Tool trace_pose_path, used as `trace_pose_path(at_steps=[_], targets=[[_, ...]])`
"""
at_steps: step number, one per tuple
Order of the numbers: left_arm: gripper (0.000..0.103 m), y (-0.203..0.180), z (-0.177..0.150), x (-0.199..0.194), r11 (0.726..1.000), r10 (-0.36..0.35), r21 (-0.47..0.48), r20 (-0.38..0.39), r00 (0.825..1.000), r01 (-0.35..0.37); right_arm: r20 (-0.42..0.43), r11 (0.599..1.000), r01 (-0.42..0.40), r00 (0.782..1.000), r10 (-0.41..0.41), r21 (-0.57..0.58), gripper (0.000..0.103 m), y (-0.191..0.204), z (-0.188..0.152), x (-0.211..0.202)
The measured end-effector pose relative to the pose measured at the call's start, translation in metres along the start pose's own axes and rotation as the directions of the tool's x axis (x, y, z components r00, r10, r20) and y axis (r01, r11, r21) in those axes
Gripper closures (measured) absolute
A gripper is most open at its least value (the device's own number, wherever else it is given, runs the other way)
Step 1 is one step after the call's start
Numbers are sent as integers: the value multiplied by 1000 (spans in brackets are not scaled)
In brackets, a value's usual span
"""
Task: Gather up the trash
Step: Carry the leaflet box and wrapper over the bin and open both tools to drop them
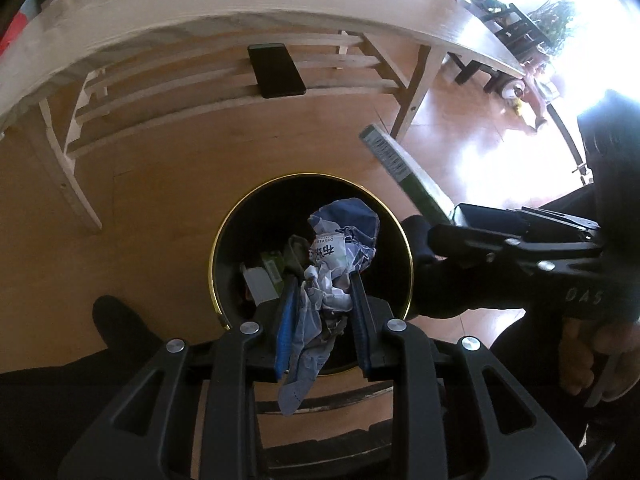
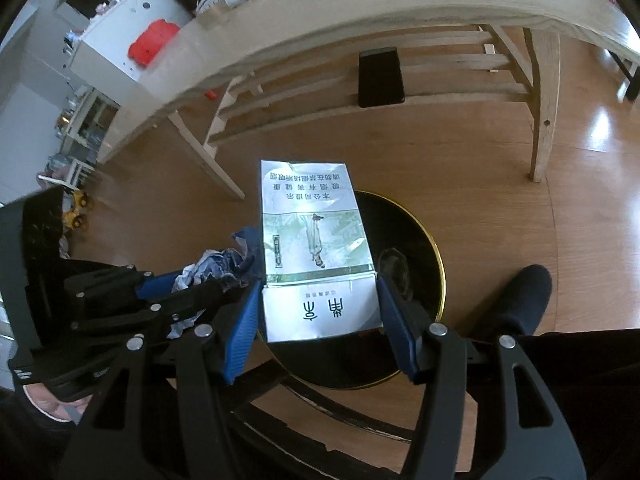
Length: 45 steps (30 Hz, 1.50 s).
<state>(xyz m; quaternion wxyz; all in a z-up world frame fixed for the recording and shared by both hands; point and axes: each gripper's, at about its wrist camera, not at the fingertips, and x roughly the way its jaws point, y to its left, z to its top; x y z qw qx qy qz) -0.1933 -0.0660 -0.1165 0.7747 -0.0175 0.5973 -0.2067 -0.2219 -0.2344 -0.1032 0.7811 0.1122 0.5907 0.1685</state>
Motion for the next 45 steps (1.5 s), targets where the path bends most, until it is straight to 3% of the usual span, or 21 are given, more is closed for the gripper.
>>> trace_pose_path(at_steps=[31,32,36,38,45], targets=[[78,-1,1,1,1000,12,0,-1,1000,-12,-11,1000,23,1000,-23,-17,44,5,2,5],[76,-1,2,1,1000,14,1,-2,1000,-14,-10,1000,25,1000,-25,-15,44,4,2,5],[47,1,2,1,1000,27,-6,7,1000,-27,0,1000,19,1000,-19,5,41,2,3,3],[39,1,3,0,999,38,-4,18,999,-38,1,1000,18,1000,-18,6,40,2,3,2],[26,0,3,-2,999,43,-4,26,999,-43,7,1000,17,1000,-17,10,35,0,5,1]])
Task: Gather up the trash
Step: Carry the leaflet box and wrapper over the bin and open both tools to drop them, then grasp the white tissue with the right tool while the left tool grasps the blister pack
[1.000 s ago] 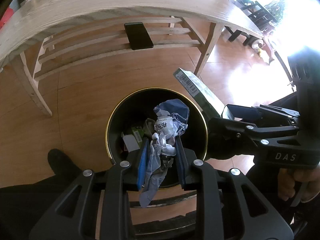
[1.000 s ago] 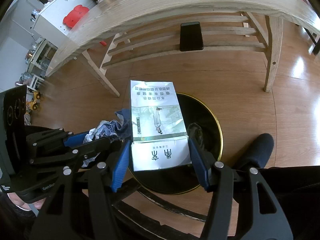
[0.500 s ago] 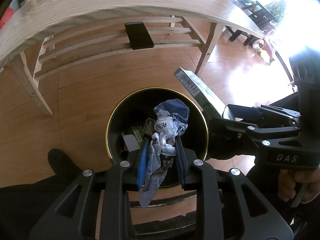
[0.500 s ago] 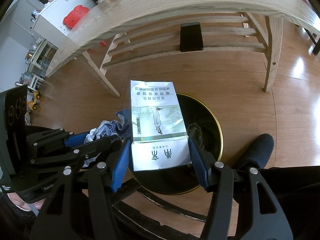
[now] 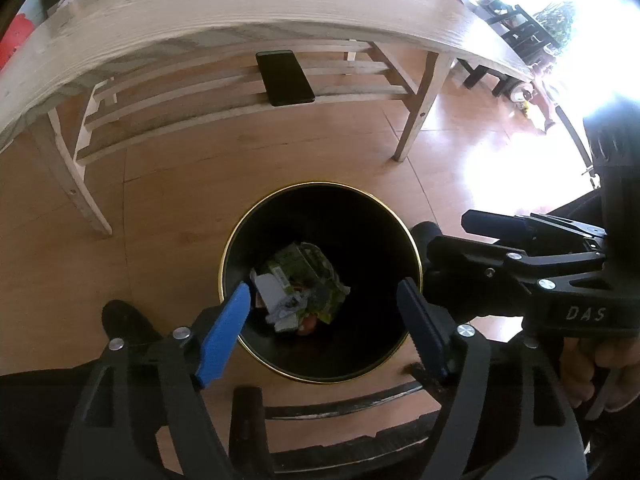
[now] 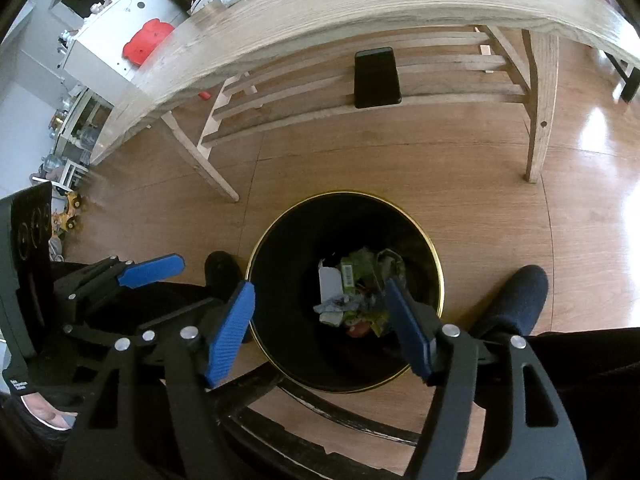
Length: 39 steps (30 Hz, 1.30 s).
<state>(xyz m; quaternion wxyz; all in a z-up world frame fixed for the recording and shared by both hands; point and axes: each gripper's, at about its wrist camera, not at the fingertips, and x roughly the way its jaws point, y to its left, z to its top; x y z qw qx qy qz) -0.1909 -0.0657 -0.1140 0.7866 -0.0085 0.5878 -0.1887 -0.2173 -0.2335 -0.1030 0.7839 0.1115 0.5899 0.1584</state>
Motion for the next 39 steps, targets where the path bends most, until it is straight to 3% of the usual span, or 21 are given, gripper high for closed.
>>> trace_pose_path(at_steps=[7,10,15,20,23,27,30,35,39], targets=[[18,5,15,-21,1000,27,2,69,997,-27,47,1000,-21,999,21,-5,32,4,11,-13],[14,11,40,-46,999,37,6,140,990,-38,122,999,-10,992,16,-45,31,16,41,-34],[10,35,99,-88,993,117,-7,274,954,-120,250,996,-1,968,24,-90,25,36,110,-67],[8,68,185,-100,965,251,-31,399,882,-261,356,996,4,934,27,-88,23,48,202,-74],[8,92,233,-87,960,264,-29,422,867,-278,381,997,11,924,20,-78,23,45,258,-63],[8,109,286,-64,957,253,20,434,865,-290,360,998,23,933,-1,-56,23,36,330,-28],[8,119,320,-37,935,282,72,442,852,-347,351,998,48,936,-28,-50,23,26,369,-2],[8,129,350,-1,942,234,129,414,880,-311,329,994,99,941,-78,-48,23,7,408,42],[8,119,360,24,907,245,230,393,886,-353,292,991,119,951,-98,-56,23,-6,425,71]])
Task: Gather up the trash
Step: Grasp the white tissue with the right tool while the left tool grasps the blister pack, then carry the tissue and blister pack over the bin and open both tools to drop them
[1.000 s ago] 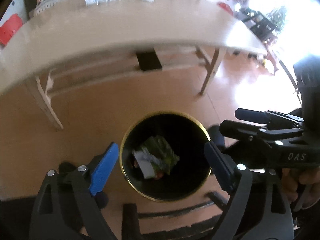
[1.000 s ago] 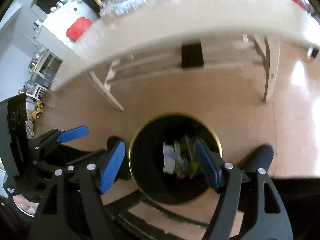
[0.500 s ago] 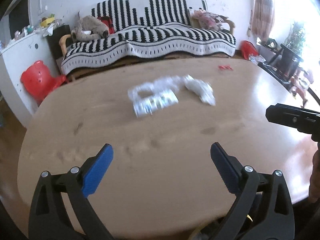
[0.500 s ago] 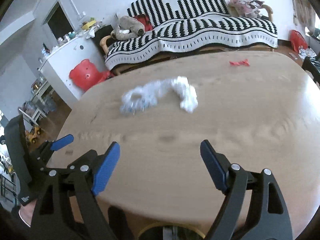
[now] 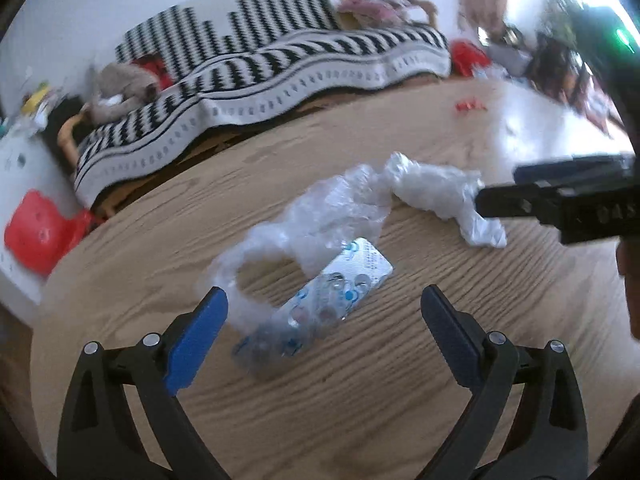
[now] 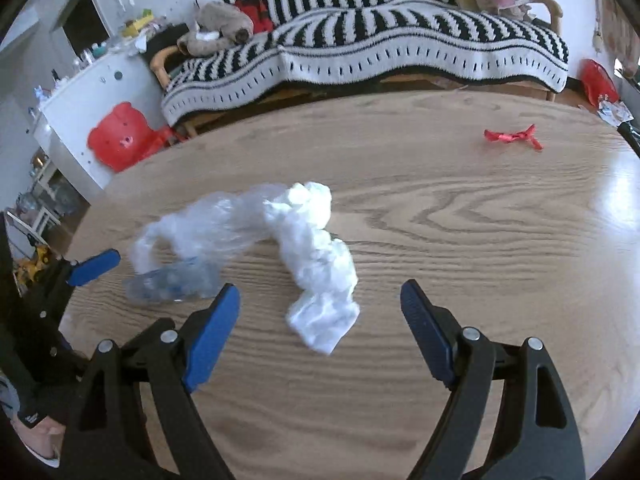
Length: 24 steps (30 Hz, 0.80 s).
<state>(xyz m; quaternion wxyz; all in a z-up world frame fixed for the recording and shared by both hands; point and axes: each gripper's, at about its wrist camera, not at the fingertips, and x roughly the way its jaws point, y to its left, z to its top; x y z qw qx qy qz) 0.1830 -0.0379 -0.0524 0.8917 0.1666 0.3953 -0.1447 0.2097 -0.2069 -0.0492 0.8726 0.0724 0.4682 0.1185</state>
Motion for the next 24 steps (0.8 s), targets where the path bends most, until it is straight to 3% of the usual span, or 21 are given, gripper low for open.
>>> trace_pose_path(at_steps=[2,5,9,12,14,16,18,20,24], targets=[[10,-3,0,9,1000,8,22,-10,1000,-7,-11,1000,9,1000,-9,4,23,-5,3,13],[21,-3,3,20,1000,-18,3,-38,999,18,-20,1000,16,1000,-16,10,23,-7,7,28],[31,-9,3,21,999,-11,35,-47,999,12,-14,996,58,998,-60,-68,28,7,11,35],[46,-16,1,20,998,-2,56,-55,998,5,-10,988,87,996,-89,-129,46,16,9,38],[55,-16,1,16,998,0,55,-53,999,3,-11,986,77,997,-80,-149,73,21,8,38],[68,-15,1,11,999,-11,36,-50,999,12,-16,985,67,997,-71,-161,76,25,5,37],[90,-13,1,3,1000,-16,14,-42,999,17,-5,982,66,998,-68,-179,78,29,1,31],[98,-11,0,-7,999,-47,-16,-46,998,47,9,981,66,998,-65,-181,79,31,-2,23],[100,-11,-6,-25,996,-71,-52,-39,997,69,33,990,45,999,-41,-132,80,25,-6,0]])
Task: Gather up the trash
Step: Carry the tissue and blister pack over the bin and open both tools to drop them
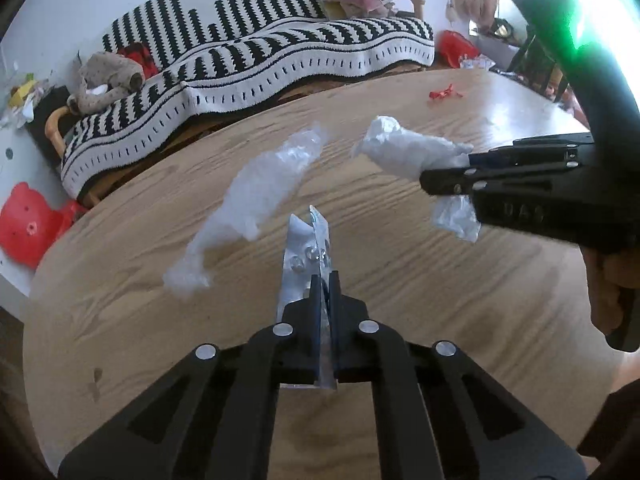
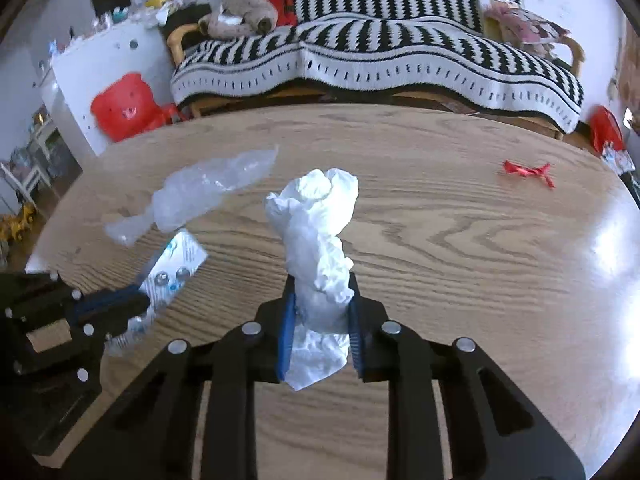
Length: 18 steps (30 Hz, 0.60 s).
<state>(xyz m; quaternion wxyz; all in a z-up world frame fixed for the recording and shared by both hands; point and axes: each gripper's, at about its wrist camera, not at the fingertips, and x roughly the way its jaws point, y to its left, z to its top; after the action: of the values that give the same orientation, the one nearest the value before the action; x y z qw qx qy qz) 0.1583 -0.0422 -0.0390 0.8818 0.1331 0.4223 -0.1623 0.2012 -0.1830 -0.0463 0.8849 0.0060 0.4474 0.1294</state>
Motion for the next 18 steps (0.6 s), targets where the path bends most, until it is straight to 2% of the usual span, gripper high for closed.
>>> trace_pose_path(at_steps=[6,10,18], targets=[[100,0,-9,-41,997,-34,-73,35,999,36,39,996,-54,998,52,74,80,-7,-13,-50],[100,-6,-15,-77,989,-63,-131,88,994,74,72,995,-75,995,70,73,80,-3,-23,-85],[100,-21,-54,-136,974,-45,-215,136,990,74,96,995,-90,992,87,31,80,17,-71,-151]])
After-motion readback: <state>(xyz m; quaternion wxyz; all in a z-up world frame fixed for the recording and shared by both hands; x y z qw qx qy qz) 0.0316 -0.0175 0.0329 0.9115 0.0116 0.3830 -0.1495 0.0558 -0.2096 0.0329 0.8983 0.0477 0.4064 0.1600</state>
